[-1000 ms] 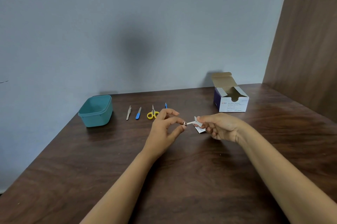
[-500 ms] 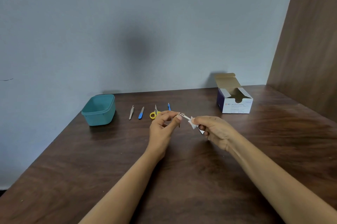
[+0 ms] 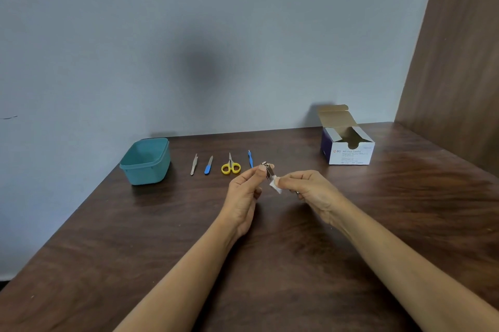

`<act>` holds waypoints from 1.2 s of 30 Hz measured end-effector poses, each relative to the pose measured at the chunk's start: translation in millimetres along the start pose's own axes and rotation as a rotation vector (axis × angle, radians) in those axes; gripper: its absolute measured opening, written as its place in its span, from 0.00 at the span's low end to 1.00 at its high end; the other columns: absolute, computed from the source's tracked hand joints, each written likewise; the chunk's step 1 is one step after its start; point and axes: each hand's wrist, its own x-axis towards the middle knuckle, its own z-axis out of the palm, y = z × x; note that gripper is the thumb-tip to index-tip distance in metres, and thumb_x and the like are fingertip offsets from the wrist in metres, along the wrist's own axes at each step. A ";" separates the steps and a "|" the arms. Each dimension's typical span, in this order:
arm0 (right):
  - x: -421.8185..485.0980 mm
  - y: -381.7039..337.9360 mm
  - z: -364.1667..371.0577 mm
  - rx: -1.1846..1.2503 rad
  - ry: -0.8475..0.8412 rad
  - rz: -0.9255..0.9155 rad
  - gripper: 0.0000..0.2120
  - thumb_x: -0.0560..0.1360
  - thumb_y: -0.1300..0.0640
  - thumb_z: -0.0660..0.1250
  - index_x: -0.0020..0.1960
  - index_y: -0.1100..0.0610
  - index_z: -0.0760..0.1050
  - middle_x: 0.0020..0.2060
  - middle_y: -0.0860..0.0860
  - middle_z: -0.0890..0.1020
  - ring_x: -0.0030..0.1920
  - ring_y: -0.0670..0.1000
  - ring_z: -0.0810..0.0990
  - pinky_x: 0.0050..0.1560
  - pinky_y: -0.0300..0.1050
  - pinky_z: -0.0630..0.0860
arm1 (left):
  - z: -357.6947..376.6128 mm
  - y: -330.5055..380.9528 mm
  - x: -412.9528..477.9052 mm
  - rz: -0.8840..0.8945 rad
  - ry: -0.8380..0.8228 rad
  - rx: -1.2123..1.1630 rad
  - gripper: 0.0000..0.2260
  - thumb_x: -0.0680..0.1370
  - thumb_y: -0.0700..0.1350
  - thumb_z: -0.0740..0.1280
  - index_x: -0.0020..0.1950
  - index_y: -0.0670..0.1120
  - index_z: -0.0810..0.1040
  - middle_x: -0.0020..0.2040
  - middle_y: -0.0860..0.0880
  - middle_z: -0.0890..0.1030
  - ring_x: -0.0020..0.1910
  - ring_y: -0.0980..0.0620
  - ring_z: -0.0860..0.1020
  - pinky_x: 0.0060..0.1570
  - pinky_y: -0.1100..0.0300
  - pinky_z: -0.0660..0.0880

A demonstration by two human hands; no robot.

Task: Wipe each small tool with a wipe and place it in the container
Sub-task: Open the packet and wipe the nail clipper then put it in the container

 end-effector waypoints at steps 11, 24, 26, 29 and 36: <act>4.5 1.9 -7.7 -0.088 -0.118 0.103 0.04 0.71 0.57 0.73 0.42 0.58 0.85 0.28 0.47 0.78 0.35 0.45 0.69 0.37 0.39 0.65 | 0.1 0.4 -0.3 -0.061 0.007 -0.050 0.07 0.79 0.46 0.65 0.50 0.46 0.82 0.41 0.52 0.78 0.47 0.52 0.70 0.55 0.54 0.64; 14.5 12.9 -5.0 0.117 0.091 0.056 0.09 0.68 0.51 0.76 0.43 0.56 0.85 0.31 0.49 0.76 0.33 0.46 0.66 0.34 0.40 0.63 | 2.7 8.1 -3.3 -0.086 0.024 -0.114 0.07 0.80 0.44 0.63 0.48 0.47 0.81 0.30 0.58 0.80 0.36 0.61 0.70 0.41 0.63 0.63; 14.8 13.5 -3.3 0.130 0.091 0.073 0.09 0.67 0.51 0.76 0.43 0.56 0.85 0.34 0.49 0.80 0.35 0.47 0.67 0.35 0.41 0.64 | 2.8 8.6 -3.5 -0.095 0.014 -0.139 0.07 0.80 0.44 0.63 0.48 0.46 0.81 0.30 0.58 0.80 0.36 0.60 0.70 0.40 0.63 0.63; 12.9 13.1 -2.0 0.099 0.085 0.102 0.10 0.67 0.50 0.76 0.44 0.55 0.85 0.38 0.50 0.82 0.39 0.48 0.70 0.40 0.43 0.67 | 1.9 8.2 -2.8 -0.112 0.013 -0.156 0.07 0.79 0.45 0.63 0.48 0.46 0.81 0.31 0.57 0.80 0.36 0.60 0.72 0.40 0.64 0.64; 7.9 9.8 0.7 0.159 -0.018 0.096 0.10 0.70 0.53 0.74 0.47 0.58 0.84 0.36 0.50 0.81 0.33 0.44 0.68 0.33 0.36 0.65 | 2.1 6.3 -1.5 -0.148 -0.007 -0.174 0.08 0.79 0.47 0.64 0.48 0.47 0.81 0.41 0.53 0.81 0.41 0.59 0.73 0.41 0.64 0.66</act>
